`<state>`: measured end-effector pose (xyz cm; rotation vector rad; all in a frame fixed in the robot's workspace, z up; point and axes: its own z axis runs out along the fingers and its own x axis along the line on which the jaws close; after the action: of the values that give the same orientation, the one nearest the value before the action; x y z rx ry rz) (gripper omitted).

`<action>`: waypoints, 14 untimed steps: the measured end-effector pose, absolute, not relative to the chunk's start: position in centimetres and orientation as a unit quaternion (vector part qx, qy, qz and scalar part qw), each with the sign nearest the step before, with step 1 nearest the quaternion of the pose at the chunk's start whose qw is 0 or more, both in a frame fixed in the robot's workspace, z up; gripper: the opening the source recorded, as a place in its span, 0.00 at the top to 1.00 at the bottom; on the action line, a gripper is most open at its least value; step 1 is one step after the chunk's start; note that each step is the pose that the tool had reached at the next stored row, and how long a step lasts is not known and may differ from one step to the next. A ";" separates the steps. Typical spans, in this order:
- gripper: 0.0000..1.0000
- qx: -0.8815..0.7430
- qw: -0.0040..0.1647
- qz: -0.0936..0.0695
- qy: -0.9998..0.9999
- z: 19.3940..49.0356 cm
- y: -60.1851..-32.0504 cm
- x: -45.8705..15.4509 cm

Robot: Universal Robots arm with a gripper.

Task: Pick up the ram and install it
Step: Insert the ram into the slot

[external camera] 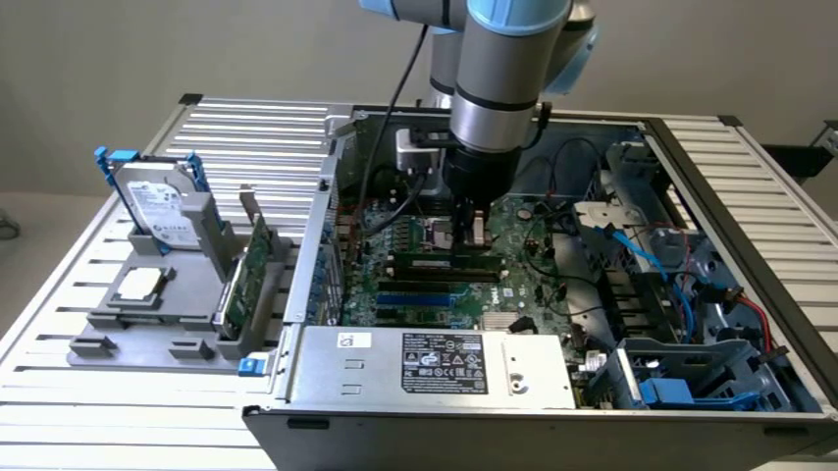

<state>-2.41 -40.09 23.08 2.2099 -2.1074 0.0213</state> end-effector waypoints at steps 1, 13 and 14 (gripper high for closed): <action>0.86 0.723 0.044 0.007 -0.690 23.0 -40.1 -2.4; 0.86 0.721 0.044 0.007 -0.692 22.8 -40.1 -2.4; 0.86 0.721 0.044 0.007 -0.692 22.8 -40.1 -2.4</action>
<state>-2.40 -40.09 22.78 2.2031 -2.1142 0.0204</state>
